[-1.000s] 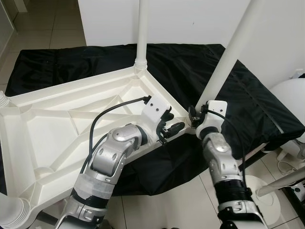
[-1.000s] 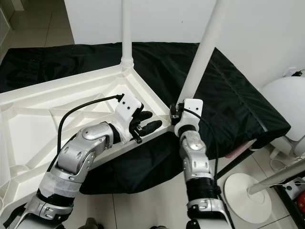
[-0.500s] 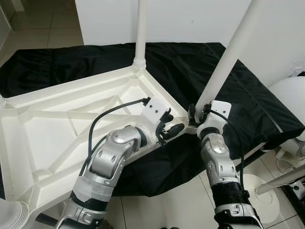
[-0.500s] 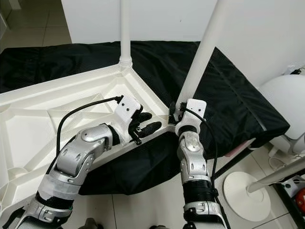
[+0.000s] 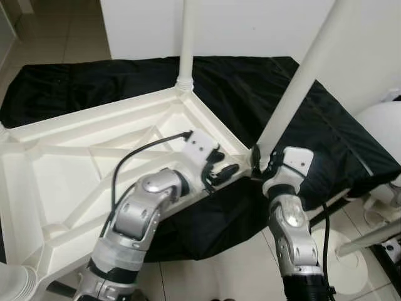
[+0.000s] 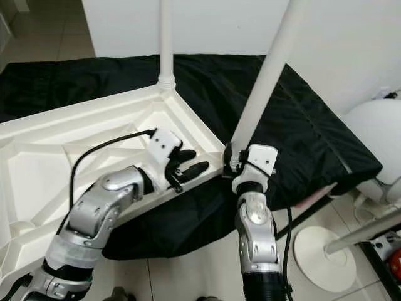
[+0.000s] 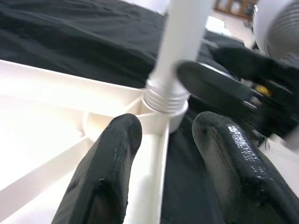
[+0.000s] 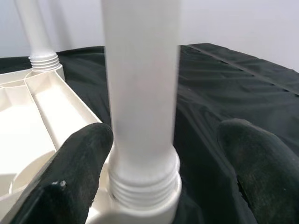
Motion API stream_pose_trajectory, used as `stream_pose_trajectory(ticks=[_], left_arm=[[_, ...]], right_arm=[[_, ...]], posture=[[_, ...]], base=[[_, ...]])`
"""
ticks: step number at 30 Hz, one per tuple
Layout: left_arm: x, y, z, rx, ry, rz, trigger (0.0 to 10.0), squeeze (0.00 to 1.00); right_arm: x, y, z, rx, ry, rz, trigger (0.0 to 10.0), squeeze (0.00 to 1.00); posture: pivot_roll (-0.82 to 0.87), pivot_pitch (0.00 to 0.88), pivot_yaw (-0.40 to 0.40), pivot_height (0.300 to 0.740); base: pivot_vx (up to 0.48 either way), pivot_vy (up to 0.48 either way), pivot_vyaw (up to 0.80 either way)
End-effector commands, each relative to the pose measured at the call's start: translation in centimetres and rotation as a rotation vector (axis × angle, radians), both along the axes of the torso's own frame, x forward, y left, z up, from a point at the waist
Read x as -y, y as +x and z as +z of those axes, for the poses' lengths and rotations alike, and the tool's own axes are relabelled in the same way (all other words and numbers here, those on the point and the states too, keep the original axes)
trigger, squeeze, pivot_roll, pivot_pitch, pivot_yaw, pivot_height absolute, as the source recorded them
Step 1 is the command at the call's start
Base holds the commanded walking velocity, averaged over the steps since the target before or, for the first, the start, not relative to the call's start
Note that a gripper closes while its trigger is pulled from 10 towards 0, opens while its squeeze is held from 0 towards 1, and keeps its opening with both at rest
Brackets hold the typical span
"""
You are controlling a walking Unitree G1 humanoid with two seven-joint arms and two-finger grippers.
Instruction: Building children table
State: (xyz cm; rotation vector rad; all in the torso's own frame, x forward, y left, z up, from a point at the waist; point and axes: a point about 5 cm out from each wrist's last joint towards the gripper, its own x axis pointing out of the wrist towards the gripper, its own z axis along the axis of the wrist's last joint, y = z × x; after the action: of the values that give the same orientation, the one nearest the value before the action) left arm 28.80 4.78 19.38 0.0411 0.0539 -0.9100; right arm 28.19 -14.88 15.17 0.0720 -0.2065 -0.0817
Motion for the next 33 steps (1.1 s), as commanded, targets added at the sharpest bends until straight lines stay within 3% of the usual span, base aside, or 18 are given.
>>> stream_pose_trajectory(ticks=[1, 5, 6, 17, 18, 19, 20, 21, 29, 33], left_arm=[[-0.7, -0.2, -0.1, -0.020, -0.021, 0.019, 10.0, 0.00], [-1.4, -0.3, -0.2, -0.017, -0.024, 0.033, 10.0, 0.00], [-1.6, -0.3, -0.3, -0.014, -0.018, 0.046, 10.0, 0.00], [-2.9, 0.5, -0.3, 0.009, 0.003, 0.147, 10.0, 0.00], [-3.0, 0.6, -0.3, 0.013, 0.006, 0.159, 10.0, 0.00], [-3.0, 0.6, -0.3, 0.013, 0.006, 0.159, 10.0, 0.00], [-3.1, 0.7, -0.2, 0.019, 0.009, 0.180, 10.0, 0.00], [-3.3, 0.9, -0.2, 0.026, 0.008, 0.208, 10.0, 0.00], [-3.7, 1.5, -0.1, 0.037, -0.024, 0.302, 10.0, 0.00], [-4.0, 2.0, 0.1, 0.077, -0.099, 0.410, 10.0, 0.00]], right_arm=[[-0.5, -0.9, 0.1, 0.031, -0.007, 0.053, 10.0, 0.00], [-0.8, -1.5, 0.1, 0.040, -0.009, 0.097, 10.0, 0.00], [-0.9, -1.6, -0.1, 0.027, 0.006, 0.108, 0.0, 0.00], [-0.6, -0.3, -0.5, -0.026, 0.013, 0.154, 0.0, 0.00], [-0.3, 0.0, -0.4, -0.030, -0.002, 0.169, 0.7, 0.00], [-0.3, 0.0, -0.4, -0.030, -0.002, 0.169, 0.7, 0.00], [0.0, 0.4, -0.2, -0.034, -0.018, 0.184, 3.6, 0.00], [0.6, 0.8, 0.0, -0.033, -0.035, 0.195, 10.0, 0.00], [2.5, 1.9, 0.8, -0.016, -0.059, 0.187, 10.0, 0.00], [3.8, 2.7, 1.2, 0.014, -0.073, 0.186, 10.0, 0.00]], posture=[[0.03, 0.074, -0.074, 0.740], [0.02, 0.076, -0.071, 0.740], [0.02, 0.076, -0.070, 0.740], [0.04, 0.073, -0.071, 0.740], [0.04, 0.073, -0.071, 0.740], [0.04, 0.073, -0.071, 0.740], [0.04, 0.072, -0.070, 0.740], [0.04, 0.073, -0.069, 0.740], [0.04, 0.078, -0.069, 0.740], [0.04, 0.084, -0.062, 0.740]], base=[[0.000, 0.000, 0.00], [0.000, 0.000, 0.00], [0.000, 0.000, 0.00], [0.000, 0.000, 0.00], [0.000, 0.000, 0.00], [0.000, 0.000, 0.00], [0.000, 0.000, 0.00], [0.000, 0.000, 0.00], [0.000, 0.000, 0.00], [0.000, 0.000, 0.00]])
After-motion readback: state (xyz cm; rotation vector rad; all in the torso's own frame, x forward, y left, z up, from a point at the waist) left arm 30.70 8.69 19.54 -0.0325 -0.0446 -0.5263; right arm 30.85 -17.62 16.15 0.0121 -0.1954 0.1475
